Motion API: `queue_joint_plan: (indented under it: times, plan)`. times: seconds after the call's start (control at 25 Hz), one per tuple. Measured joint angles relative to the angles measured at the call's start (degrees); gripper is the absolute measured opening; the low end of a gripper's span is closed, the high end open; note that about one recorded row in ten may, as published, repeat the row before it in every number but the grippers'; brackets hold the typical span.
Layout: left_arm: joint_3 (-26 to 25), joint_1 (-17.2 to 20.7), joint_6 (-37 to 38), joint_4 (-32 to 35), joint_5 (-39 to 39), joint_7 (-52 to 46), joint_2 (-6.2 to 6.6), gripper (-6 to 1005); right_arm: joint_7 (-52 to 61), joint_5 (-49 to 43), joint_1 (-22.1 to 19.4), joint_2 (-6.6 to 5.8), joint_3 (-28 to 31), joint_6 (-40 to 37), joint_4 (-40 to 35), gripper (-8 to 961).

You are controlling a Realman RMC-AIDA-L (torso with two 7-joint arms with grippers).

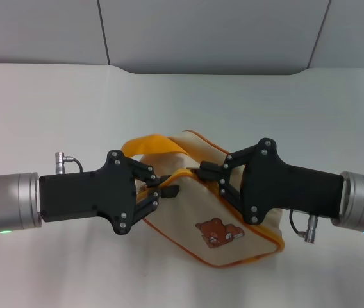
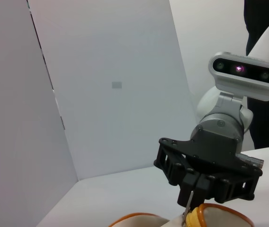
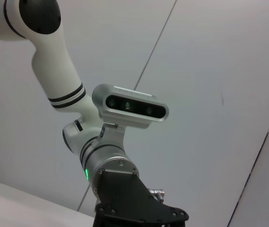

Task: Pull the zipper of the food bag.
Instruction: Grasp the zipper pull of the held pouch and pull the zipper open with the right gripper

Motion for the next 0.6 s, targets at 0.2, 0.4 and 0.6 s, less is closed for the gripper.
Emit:
queue_joint_plan:
  times: [0.2,0.4,0.6]
  plan:
    - [-0.6,0.6,-0.4,-0.1,-0.1,0.0,0.01,95,-1.2,0.0,-1.1,-0.04,0.0,-0.5,0.0,0]
    - [-1.6,1.6,-0.8,-0.2,-0.6,0.0,0.07,96,-1.5,0.0,-2.7,-0.23,0.0,-1.1,-0.2,0]
    - [-2.1,2.4,-1.4,-0.4,-1.2,0.0,0.09,97,-1.5,-0.1,-4.8,-0.43,-0.3,-1.6,-1.5,0]
